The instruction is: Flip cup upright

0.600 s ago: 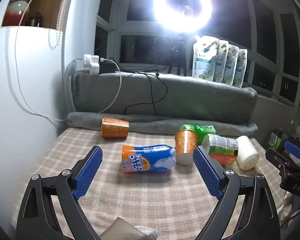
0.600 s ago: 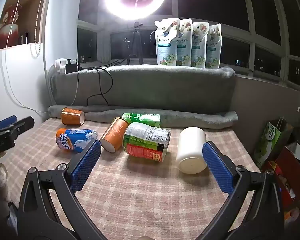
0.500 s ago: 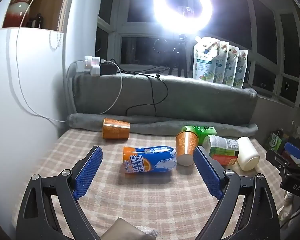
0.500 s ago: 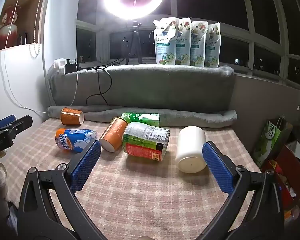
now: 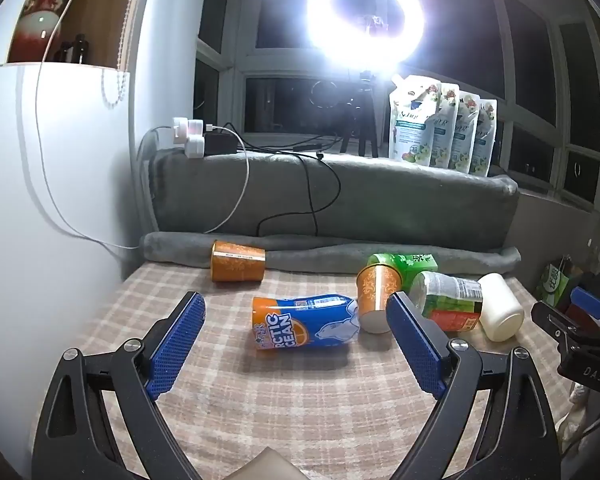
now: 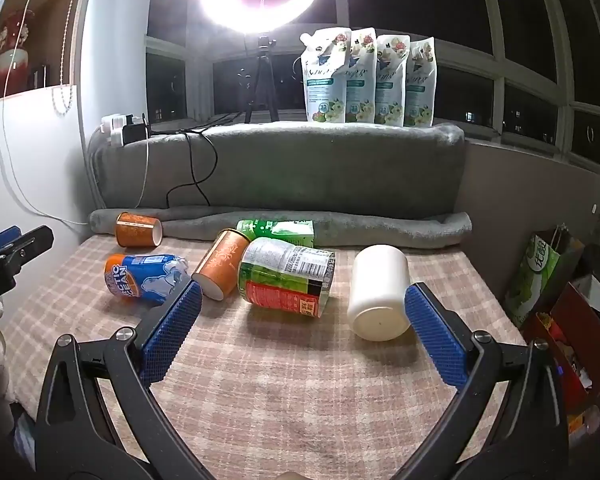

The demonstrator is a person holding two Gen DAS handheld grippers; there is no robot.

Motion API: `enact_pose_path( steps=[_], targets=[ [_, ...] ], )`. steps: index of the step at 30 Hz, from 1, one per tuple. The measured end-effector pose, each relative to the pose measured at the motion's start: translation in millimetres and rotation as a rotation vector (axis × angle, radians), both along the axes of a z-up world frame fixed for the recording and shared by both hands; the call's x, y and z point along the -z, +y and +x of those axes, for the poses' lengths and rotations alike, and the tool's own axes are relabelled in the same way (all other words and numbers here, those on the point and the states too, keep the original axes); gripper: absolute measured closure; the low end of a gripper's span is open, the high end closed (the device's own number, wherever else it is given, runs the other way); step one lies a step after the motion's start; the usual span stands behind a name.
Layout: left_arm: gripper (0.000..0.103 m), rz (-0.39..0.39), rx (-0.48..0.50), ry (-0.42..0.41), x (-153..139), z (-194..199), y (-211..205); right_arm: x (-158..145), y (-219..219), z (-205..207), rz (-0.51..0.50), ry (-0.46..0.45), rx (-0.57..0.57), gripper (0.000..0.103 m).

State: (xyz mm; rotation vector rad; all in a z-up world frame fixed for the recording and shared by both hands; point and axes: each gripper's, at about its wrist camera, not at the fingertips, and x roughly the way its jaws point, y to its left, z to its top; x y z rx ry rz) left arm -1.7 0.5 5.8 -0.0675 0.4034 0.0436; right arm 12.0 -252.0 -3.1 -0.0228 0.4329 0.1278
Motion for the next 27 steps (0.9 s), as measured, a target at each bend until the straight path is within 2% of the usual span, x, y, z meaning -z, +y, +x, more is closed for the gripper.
enact_pose_path(
  steps=[27],
  targets=[
    [0.011, 0.004, 0.01, 0.012, -1.6, 3.2, -3.2, 3.6, -7.0, 3.4, 0.008, 0.013, 0.027, 0.0]
  ],
)
